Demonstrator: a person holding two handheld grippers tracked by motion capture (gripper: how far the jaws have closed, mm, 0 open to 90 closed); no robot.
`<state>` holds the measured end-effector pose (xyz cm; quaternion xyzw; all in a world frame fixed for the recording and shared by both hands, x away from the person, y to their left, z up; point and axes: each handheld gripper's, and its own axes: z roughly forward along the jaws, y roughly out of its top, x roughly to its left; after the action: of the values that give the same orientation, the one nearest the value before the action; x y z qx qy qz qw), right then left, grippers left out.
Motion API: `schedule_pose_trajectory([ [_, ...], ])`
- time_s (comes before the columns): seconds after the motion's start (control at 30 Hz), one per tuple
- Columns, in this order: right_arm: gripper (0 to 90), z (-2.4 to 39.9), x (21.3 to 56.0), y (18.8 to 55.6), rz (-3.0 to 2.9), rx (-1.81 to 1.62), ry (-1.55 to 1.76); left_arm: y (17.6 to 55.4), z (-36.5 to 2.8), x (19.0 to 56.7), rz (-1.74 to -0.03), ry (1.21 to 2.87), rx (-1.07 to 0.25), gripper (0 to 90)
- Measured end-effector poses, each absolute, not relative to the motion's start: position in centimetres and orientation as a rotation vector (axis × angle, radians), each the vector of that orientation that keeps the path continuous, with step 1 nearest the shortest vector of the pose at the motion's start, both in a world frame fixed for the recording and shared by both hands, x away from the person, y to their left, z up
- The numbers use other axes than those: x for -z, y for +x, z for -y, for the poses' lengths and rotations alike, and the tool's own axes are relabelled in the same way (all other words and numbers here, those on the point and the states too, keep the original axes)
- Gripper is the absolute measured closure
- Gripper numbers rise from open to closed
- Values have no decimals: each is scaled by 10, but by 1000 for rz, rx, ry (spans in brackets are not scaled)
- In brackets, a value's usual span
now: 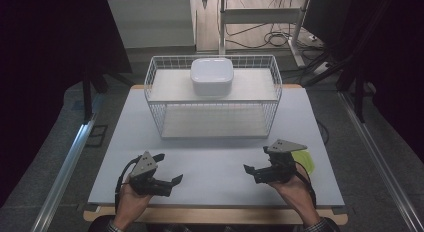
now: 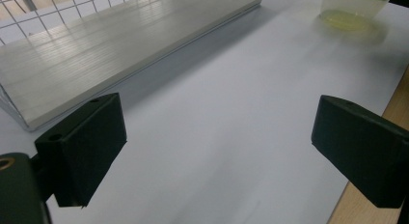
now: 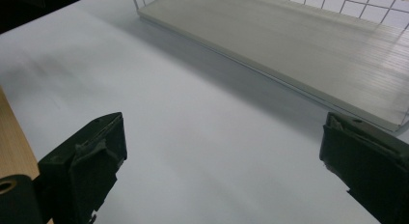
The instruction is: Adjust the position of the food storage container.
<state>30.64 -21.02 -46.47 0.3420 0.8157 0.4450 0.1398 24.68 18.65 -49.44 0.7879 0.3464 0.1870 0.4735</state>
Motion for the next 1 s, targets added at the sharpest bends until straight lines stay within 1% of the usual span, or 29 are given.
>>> schedule_pose_trajectory([
  [0.1, 31, 213, 464, 307, -2361, -1275, 1020, 247, -187, 496, -853, 1929, -453, 49],
  [0.17, 104, 216, 463, 307, -2367, -1250, 1025, 247, -186, 497, -853, 1935, -458, 49],
  [0.37, 444, 235, 457, 305, -2352, -1203, 1056, 247, -185, 498, -855, 1943, -460, 50],
  [0.4, 488, 237, 456, 304, -2343, -1199, 1058, 247, -185, 498, -855, 1944, -459, 49],
  [0.43, 563, 241, 454, 304, -2346, -1194, 1064, 247, -185, 499, -856, 1946, -458, 49],
  [0.5, 659, 249, 452, 303, -2343, -1169, 1075, 247, -185, 499, -855, 1946, -456, 49],
  [0.77, 884, 287, 447, 302, -2212, -1119, 1213, 247, -185, 500, -858, 1950, -450, 50],
  [1.0, 897, 326, 447, 300, -2080, -1036, 1343, 248, -184, 501, -858, 1953, -444, 51],
])
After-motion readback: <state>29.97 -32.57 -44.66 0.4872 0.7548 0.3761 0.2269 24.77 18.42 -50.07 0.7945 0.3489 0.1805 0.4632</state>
